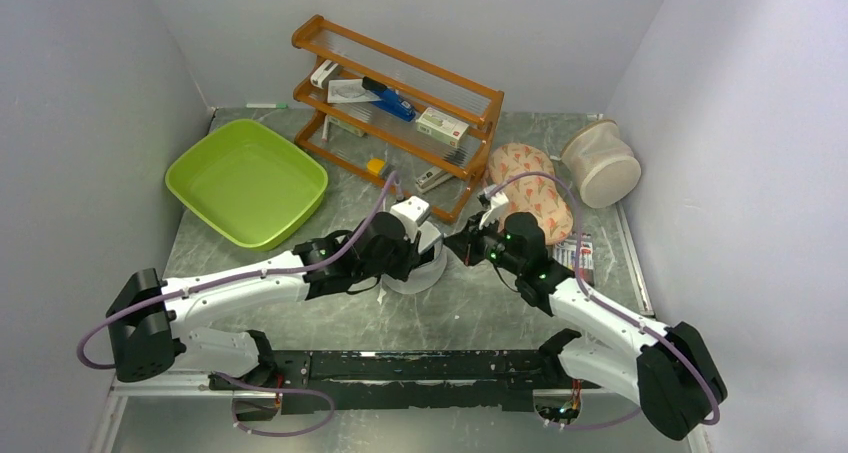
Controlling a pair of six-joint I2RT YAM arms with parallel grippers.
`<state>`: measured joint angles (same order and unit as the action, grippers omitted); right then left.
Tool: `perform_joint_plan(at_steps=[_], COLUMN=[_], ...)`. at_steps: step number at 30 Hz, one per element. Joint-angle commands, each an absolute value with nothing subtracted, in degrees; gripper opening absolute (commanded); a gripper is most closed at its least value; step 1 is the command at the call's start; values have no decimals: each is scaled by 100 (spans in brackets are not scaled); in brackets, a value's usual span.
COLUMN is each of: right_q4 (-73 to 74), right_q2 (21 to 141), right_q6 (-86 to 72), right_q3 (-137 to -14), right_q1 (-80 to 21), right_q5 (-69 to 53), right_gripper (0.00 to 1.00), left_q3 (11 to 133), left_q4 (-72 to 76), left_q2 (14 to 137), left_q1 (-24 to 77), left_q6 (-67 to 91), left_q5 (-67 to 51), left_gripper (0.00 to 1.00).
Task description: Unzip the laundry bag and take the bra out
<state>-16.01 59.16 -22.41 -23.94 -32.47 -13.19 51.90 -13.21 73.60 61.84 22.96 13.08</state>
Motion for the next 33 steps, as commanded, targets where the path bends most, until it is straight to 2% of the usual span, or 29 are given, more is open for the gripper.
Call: perform_joint_plan(at_steps=[1, 9, 13, 15, 18, 29, 33], right_q4=[-1943, -1895, -1893, -1783, -1783, -1786, -1768], right_q2=[5696, 5577, 5492, 5464, 5418, 5495, 5593], right_q6=[-1966, -2003, -1986, -2003, -1983, -2259, -2404], right_q3=[-2268, -2294, -2304, -2371, -2364, -2293, -2325], right_q1=[-3335, -3580, -3651, -3658, -3679, -3701, -3695], right_q5=[-2155, -2100, -2120, -2098, -2148, -1613, -1186], right_gripper=[0, 0, 0, 0, 0, 0, 0], left_q3=[5264, 5573, 5628, 5705, 5767, 5891, 5672], left_q4=[-1605, -1364, -1297, -1332, -1395, -1592, -1441], left_q2=[7229, 7310, 7470, 7620, 7838, 7878, 7649], left_q1=[6197, 6196, 6197, 6196, 6201, 6196, 6196], left_q6=[2325, 2234, 2184, 2168, 2078, 1785, 1833], left_q5=[1231, 952, 958, 1056, 1235, 1353, 1452], left_gripper=[32, 66, 71, 68, 58, 12, 7])
